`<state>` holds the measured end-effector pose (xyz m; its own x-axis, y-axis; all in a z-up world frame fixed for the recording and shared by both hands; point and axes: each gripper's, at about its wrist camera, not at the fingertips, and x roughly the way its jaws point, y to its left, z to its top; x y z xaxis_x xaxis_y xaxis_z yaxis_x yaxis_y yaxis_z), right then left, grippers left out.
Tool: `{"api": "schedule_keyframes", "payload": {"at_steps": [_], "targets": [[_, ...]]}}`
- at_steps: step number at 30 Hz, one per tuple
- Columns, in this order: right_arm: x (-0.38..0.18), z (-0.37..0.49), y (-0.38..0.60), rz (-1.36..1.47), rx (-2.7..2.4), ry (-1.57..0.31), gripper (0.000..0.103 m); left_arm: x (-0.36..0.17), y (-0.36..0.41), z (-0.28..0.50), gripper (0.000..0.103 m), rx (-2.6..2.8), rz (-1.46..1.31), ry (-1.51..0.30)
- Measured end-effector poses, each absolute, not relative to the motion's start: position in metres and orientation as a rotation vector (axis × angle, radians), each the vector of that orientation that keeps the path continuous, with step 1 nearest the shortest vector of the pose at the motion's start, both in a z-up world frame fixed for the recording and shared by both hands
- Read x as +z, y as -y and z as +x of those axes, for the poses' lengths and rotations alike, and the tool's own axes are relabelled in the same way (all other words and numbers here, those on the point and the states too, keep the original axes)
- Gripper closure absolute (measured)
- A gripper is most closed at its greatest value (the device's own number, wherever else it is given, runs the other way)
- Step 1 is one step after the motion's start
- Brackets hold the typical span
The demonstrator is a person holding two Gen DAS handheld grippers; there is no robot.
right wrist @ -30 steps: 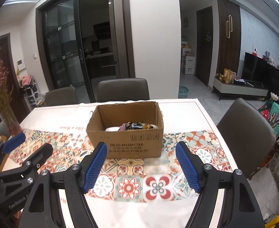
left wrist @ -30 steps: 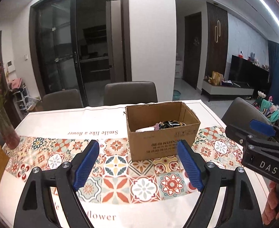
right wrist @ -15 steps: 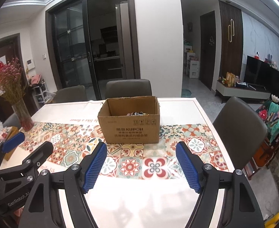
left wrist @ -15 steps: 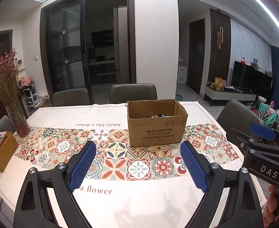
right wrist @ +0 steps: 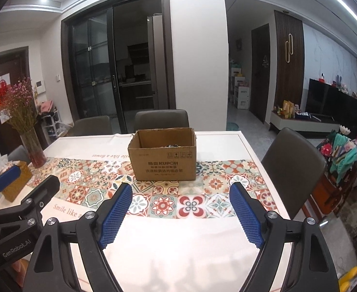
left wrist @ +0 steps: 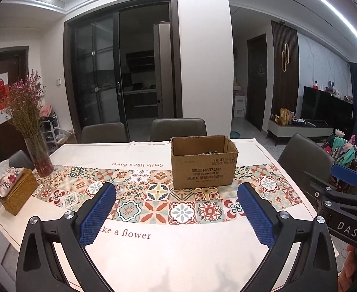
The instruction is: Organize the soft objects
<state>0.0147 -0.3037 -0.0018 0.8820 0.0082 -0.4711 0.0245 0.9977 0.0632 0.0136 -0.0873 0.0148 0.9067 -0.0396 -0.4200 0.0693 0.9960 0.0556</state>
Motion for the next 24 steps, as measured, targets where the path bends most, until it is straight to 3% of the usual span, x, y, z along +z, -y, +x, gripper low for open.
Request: {"api": "schedule_keyframes", "payload": {"at_steps": [24], "targets": [[-0.006,-0.015,0.308,0.091,0.003,-0.491,0.02,0.021,0.089,-0.022,0.0,-0.09,0.065,-0.432]]}}
